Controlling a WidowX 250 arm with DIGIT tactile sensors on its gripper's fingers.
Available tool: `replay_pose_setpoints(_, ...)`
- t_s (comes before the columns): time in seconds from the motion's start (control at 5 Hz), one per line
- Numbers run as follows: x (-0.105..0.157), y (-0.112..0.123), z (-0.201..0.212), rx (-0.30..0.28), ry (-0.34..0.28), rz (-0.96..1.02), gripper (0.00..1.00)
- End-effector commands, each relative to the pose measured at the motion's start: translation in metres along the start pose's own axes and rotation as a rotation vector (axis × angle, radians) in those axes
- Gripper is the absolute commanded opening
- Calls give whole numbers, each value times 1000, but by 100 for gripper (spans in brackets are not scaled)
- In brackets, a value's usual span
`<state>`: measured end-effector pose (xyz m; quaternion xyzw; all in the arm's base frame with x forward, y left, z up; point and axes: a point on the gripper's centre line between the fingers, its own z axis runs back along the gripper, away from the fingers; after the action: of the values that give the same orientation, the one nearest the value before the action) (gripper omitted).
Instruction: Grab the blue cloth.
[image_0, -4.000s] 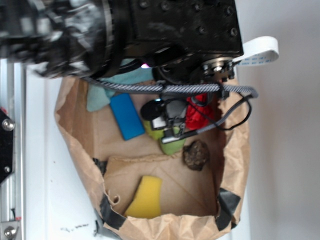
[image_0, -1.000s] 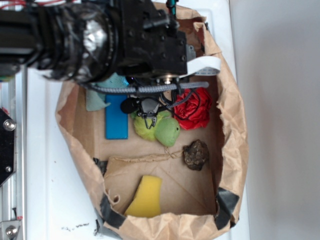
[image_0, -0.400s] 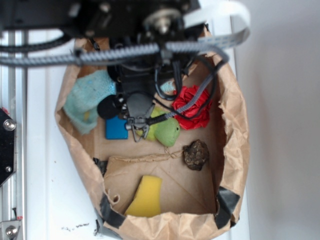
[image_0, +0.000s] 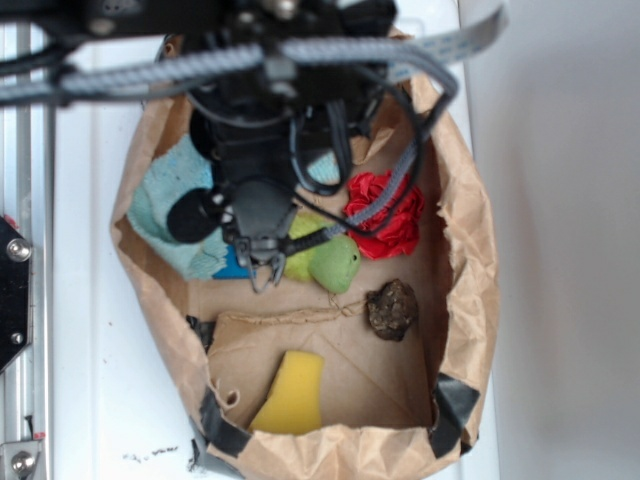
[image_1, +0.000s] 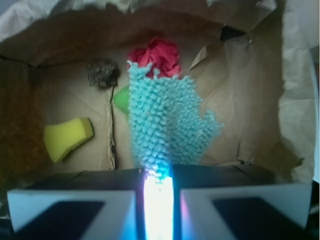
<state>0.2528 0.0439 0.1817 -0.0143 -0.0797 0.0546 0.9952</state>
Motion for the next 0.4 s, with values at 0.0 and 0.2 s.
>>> replay_pose_setpoints(0.0,30,-4,8,-53,-115,14,0)
replay_pose_setpoints(0.2,47,-8,-1,-65,-132,46,0)
